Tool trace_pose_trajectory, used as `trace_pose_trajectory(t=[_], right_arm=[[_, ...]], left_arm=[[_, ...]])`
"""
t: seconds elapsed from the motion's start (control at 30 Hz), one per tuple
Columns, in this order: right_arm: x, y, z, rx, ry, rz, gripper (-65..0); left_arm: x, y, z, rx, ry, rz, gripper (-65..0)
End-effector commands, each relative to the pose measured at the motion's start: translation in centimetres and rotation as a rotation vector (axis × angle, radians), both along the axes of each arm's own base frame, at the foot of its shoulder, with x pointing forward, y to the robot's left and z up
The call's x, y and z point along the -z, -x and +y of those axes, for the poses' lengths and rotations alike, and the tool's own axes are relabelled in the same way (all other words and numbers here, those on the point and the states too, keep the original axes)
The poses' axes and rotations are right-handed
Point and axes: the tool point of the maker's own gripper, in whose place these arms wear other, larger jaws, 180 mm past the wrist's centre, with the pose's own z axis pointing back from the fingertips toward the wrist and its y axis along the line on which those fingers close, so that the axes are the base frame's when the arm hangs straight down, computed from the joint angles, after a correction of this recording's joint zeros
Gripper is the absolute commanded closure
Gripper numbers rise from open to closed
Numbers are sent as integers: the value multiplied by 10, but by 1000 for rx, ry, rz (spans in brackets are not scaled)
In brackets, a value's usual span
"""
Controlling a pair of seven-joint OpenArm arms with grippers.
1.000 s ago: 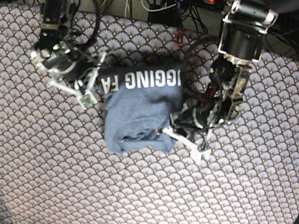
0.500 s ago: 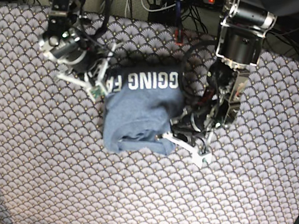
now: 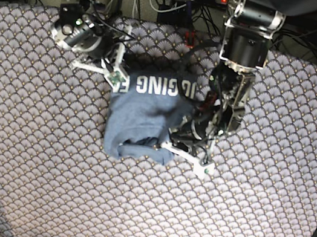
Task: Fold the T-shirt properly
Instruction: 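Push the bundle square with both grippers and release it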
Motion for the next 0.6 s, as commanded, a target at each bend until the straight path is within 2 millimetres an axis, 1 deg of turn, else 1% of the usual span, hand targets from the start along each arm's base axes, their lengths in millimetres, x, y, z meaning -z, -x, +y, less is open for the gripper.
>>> trace_pose_trajectory(t=[0.0,0.07,0.13,0.17,0.3,0.43,0.47,0.57], right_arm=[[-9,-7,2,-2,-17,-36,0],[-8,-6,-6,-6,4,-34,0],[-5,-1,-8,-7,8,-22,0],[-6,0,-8,-8,9,-26,0],[-20,-4,-14,-18,29,-72,0],[-30,-8,-15,-21,36,-102,0],[-32,-9,-17,-13,39,-109,0],[-40,-10,-31,34,47,-131,0]], left_arm=[[-23,-18,-4,4,13,-69,-2],[-25,-25,-3,-9,15,-81,-2],[-20,-28,-2,-20,9,-76,-2],[-18,-28,-2,-21,8,-70,-2],[-17,-29,-3,-21,10,-67,-2],[-26,-37,-6,-18,16,-84,-2],[-26,-37,-10,-16,21,-84,-2],[-30,-40,-10,-15,23,-91,-4]])
